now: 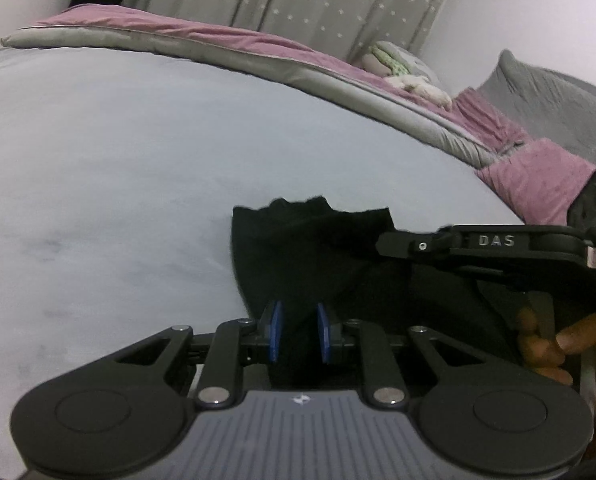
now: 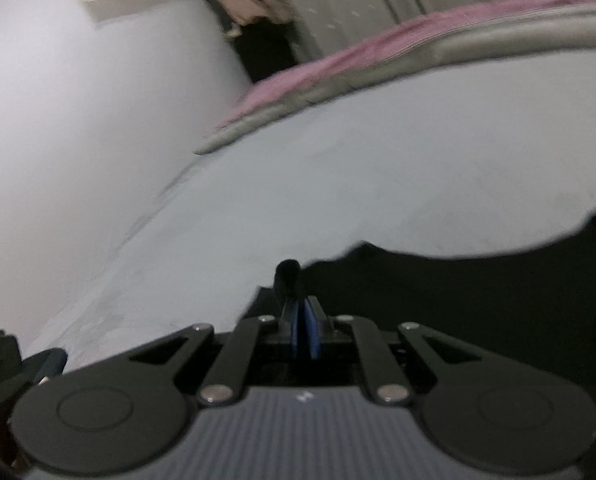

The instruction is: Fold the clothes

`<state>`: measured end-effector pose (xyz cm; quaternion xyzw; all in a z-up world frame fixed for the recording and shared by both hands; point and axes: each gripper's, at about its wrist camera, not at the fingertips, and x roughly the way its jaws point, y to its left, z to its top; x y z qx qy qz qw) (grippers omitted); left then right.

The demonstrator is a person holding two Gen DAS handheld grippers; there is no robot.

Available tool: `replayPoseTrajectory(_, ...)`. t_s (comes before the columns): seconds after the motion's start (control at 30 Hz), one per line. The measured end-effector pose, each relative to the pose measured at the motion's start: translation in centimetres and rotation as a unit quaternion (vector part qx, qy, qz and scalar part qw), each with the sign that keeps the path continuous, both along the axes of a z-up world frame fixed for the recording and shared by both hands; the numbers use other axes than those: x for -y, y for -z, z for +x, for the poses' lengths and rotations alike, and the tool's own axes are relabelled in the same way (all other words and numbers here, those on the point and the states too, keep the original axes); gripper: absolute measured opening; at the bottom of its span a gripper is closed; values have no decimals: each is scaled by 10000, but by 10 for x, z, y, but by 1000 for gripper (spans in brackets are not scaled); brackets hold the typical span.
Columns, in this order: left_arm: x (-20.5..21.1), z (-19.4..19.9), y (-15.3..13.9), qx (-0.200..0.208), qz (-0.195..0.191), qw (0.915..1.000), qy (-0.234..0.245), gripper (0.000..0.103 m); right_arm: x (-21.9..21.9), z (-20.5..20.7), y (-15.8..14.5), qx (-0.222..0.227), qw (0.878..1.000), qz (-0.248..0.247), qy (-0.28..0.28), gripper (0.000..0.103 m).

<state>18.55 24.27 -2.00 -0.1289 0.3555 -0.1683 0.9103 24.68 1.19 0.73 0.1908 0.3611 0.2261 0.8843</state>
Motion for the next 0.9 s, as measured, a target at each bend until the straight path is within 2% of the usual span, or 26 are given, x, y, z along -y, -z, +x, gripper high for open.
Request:
replayPoseTrajectory(0.17,8,-1,3,-167,279,9994,116,17,10,6,17,-462,9985,-144,274,7)
replayPoseTrajectory(0.27,7,-2,4,-201,280,9994,73,17,16,8,24,-576,9974,-165,398,9)
replayPoseTrajectory(0.4,-1,-3,-1,-161,30,9997,-153,17,21,6,21,-540,9973,-174,462,26)
replayPoseTrajectory(0.77,-16,1,-2,-139,-436,9980,-442,17,7,-35,0,-336,9978,-379,-429,31)
replayPoseTrajectory(0.9,-19,3,-1,-116,-578,9969,-525,17,-10,-52,-1,-160,9935,-693,-891,42)
